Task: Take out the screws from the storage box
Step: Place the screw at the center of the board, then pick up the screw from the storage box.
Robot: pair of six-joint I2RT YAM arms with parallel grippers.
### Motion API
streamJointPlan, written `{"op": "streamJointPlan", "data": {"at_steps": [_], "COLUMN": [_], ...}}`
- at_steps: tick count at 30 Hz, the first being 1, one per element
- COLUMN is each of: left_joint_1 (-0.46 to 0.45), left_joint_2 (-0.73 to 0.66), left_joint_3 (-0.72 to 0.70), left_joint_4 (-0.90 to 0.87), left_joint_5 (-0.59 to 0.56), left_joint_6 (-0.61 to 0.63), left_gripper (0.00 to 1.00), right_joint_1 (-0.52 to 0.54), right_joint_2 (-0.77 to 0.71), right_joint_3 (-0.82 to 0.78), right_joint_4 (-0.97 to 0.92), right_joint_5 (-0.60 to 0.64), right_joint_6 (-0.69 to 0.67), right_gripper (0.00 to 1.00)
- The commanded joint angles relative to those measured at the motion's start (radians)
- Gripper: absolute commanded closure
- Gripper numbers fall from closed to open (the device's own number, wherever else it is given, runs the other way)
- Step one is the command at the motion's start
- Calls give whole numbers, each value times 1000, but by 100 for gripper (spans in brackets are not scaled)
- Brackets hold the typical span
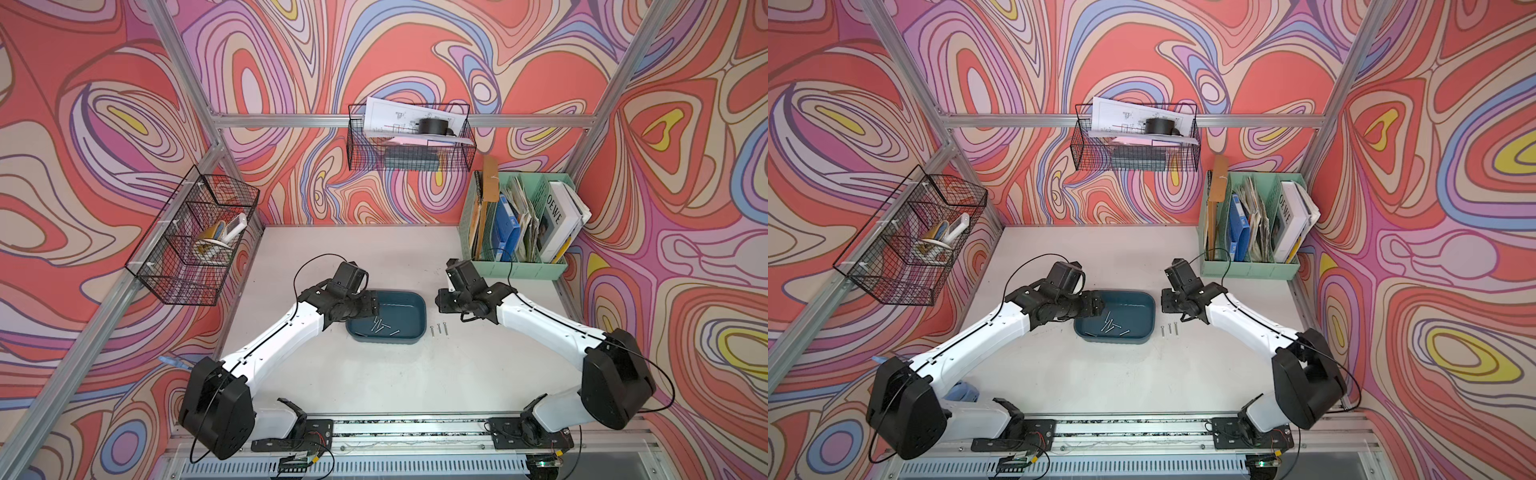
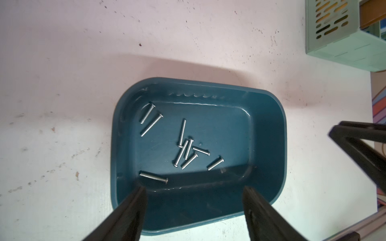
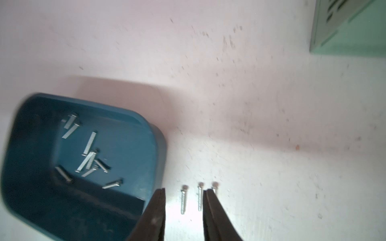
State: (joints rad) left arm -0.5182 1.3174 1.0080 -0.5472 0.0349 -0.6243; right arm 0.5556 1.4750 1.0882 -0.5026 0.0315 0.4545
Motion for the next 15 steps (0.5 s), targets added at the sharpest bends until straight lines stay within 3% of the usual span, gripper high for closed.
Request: {"op": "streamJointPlan", "data": {"at_steps": [1,9,15], "left_joint_1": [11,191,223], "left_joint_2": [-59,-185,-251], "left_joint_3": [-35,-199,-257], "left_joint_4": [-2,64,60], "left_joint_5": [-104,-72,-87], "left_joint_6": [-2,-111,-125], "left_gripper": [22,24,23], "right_joint_1": [37,256,352], "right_joint_2": [29,411,684], "right_joint_3": [82,463,756], "right_joint_4": [-26,-180,-340], "right_joint_5": [-35,62,166], "right_joint_6": [36,204,323], "right_gripper": [68,70,70]}}
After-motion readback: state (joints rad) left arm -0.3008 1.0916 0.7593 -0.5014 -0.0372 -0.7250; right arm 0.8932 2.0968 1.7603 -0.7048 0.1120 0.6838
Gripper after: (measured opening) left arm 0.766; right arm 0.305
